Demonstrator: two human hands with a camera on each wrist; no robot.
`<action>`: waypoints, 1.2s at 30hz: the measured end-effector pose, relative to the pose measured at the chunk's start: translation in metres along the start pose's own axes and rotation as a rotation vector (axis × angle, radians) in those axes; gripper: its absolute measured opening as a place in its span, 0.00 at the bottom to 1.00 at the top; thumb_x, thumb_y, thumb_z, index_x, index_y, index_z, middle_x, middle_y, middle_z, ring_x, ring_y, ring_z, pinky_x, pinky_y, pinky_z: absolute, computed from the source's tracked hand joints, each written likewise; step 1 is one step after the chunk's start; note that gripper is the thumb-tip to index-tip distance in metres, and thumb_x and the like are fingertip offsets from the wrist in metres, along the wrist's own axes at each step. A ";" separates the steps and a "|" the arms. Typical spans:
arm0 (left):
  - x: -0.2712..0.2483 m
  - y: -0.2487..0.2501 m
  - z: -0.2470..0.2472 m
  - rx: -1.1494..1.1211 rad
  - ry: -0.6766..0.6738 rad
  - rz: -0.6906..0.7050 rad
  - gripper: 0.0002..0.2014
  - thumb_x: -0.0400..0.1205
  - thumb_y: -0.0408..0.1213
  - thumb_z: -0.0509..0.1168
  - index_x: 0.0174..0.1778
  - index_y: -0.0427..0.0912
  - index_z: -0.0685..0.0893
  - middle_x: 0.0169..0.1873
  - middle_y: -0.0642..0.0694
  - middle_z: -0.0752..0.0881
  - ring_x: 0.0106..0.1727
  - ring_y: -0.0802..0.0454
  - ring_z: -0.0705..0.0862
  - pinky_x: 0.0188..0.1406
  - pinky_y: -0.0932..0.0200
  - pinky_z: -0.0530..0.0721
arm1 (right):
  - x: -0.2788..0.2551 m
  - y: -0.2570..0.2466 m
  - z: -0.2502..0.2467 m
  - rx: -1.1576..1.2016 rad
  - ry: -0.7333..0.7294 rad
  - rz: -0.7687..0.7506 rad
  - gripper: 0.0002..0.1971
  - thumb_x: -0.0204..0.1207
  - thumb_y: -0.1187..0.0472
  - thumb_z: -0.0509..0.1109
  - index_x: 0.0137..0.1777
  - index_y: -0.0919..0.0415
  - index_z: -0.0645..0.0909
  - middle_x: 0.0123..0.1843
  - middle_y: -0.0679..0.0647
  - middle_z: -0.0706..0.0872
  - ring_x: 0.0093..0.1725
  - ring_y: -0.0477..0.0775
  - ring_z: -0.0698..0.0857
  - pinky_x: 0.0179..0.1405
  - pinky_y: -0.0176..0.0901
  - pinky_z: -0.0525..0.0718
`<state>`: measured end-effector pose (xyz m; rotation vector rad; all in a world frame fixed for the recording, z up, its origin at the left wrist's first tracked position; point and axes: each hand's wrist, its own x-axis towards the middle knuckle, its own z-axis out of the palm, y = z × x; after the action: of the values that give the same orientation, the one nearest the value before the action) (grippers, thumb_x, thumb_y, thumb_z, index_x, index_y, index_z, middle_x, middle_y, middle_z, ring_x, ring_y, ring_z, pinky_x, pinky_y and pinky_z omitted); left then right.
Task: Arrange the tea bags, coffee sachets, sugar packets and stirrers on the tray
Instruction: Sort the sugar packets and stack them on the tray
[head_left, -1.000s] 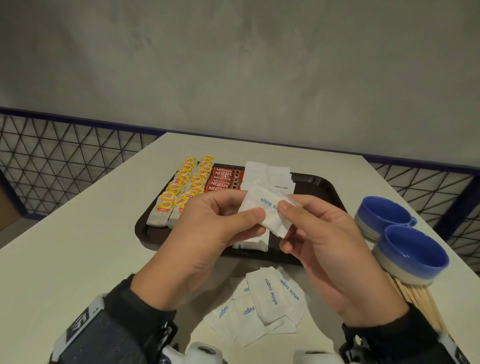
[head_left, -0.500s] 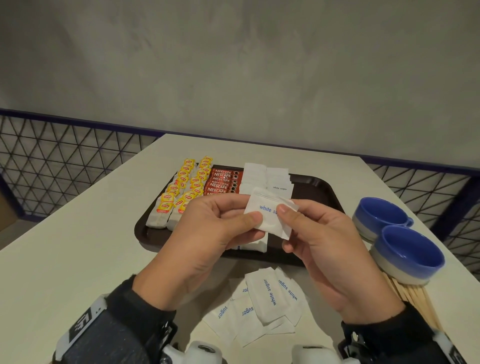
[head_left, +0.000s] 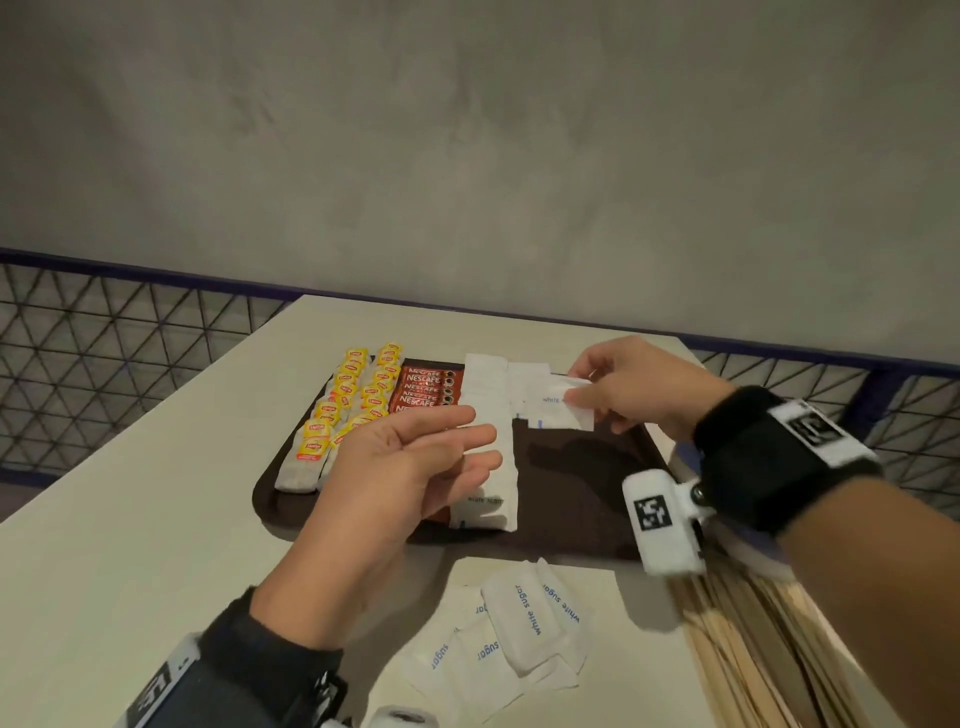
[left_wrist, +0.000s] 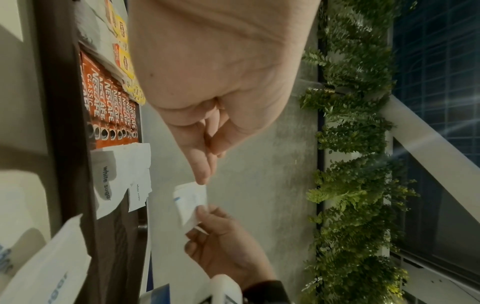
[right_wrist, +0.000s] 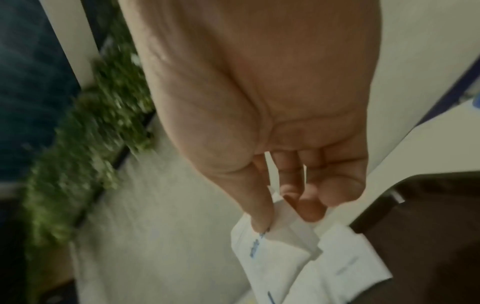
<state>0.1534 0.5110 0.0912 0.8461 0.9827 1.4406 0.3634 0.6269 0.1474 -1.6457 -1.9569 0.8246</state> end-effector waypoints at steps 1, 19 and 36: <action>0.000 0.001 -0.001 -0.005 -0.001 0.003 0.15 0.84 0.17 0.63 0.61 0.34 0.89 0.52 0.37 0.95 0.53 0.39 0.95 0.51 0.54 0.93 | 0.014 0.006 0.001 -0.024 -0.046 0.056 0.06 0.82 0.65 0.74 0.56 0.65 0.85 0.55 0.68 0.91 0.41 0.53 0.85 0.36 0.42 0.85; 0.002 0.006 0.000 0.019 0.035 -0.008 0.17 0.82 0.11 0.56 0.53 0.29 0.88 0.45 0.35 0.95 0.46 0.39 0.96 0.41 0.57 0.95 | 0.097 0.039 0.036 0.004 -0.056 0.310 0.10 0.74 0.68 0.82 0.49 0.71 0.84 0.42 0.63 0.86 0.42 0.61 0.88 0.51 0.55 0.93; 0.005 0.002 0.001 0.025 0.074 0.002 0.17 0.82 0.11 0.56 0.50 0.29 0.88 0.43 0.33 0.94 0.40 0.42 0.95 0.34 0.59 0.93 | 0.101 0.029 0.055 -0.147 0.002 0.250 0.30 0.68 0.73 0.84 0.69 0.72 0.76 0.57 0.66 0.89 0.54 0.68 0.91 0.57 0.62 0.91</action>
<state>0.1528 0.5158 0.0929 0.8166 1.0581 1.4728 0.3282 0.7208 0.0843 -2.0062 -1.8731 0.7828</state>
